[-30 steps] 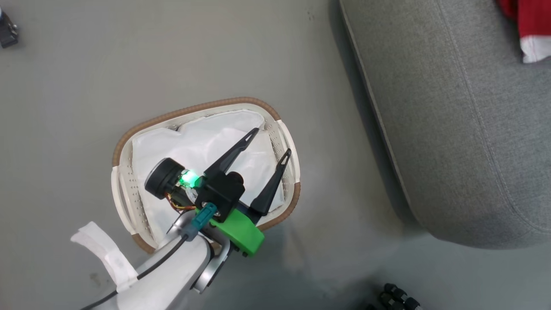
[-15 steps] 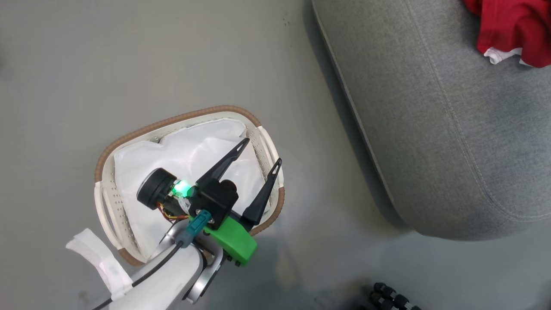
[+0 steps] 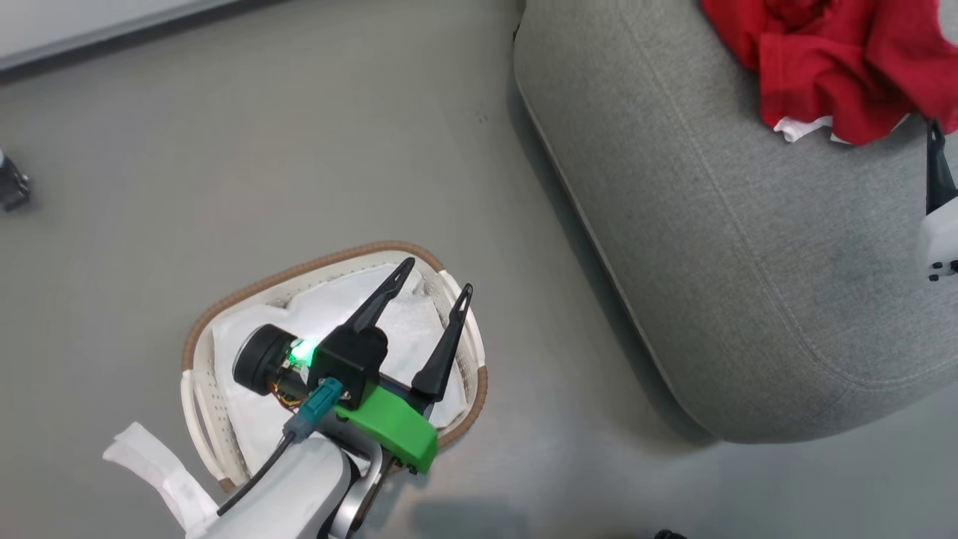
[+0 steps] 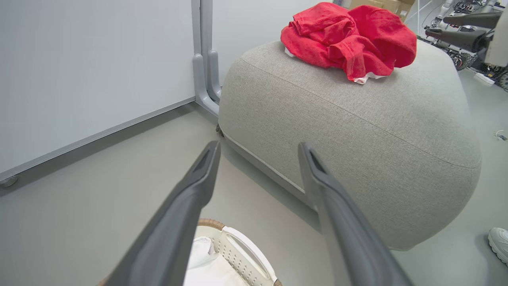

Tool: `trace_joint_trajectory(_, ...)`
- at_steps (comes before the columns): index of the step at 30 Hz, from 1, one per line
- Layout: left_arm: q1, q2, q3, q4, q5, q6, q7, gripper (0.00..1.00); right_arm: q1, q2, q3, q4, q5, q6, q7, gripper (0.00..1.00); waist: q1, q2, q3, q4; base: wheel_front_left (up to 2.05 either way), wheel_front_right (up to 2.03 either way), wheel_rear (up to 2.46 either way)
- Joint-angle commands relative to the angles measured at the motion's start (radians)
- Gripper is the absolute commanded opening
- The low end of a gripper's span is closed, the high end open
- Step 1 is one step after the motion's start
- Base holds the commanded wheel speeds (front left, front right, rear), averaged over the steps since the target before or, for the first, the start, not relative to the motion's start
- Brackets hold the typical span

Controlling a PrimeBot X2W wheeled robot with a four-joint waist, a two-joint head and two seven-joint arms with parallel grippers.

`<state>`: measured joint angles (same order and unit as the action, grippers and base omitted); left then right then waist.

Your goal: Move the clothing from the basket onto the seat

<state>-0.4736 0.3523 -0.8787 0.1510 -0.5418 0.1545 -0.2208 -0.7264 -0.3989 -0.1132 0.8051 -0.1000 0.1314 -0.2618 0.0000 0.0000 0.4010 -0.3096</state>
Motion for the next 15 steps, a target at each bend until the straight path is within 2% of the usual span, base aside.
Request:
trace_joint_trajectory(1,0.021,-0.01,0.009,0.011,-0.007,0.005,-0.012,1.0,0.018,-0.007,0.007,-0.009,0.012,-0.001,-0.005,1.0,0.0,0.0,-0.061,0.008,0.0,0.0,0.0)
trace_joint_trajectory(8,0.059,-0.053,0.069,0.052,-0.046,0.008,-0.04,1.0,0.028,0.003,0.045,-0.036,0.041,-0.001,-0.005,1.0,0.0,0.0,-0.154,0.06,0.0,0.0,0.0)
trace_joint_trajectory(11,0.092,-0.078,0.133,0.058,-0.071,0.019,-0.044,1.0,0.035,0.021,0.062,-0.062,0.062,-0.001,-0.005,1.0,0.0,0.0,-0.191,0.093,0.0,0.0,0.0)
trace_joint_trajectory(15,0.138,-0.1,0.229,0.042,-0.049,0.03,-0.044,1.0,0.066,0.053,0.079,-0.114,0.097,-0.001,-0.004,1.0,0.0,0.0,-0.234,0.137,0.0,0.0,0.0)
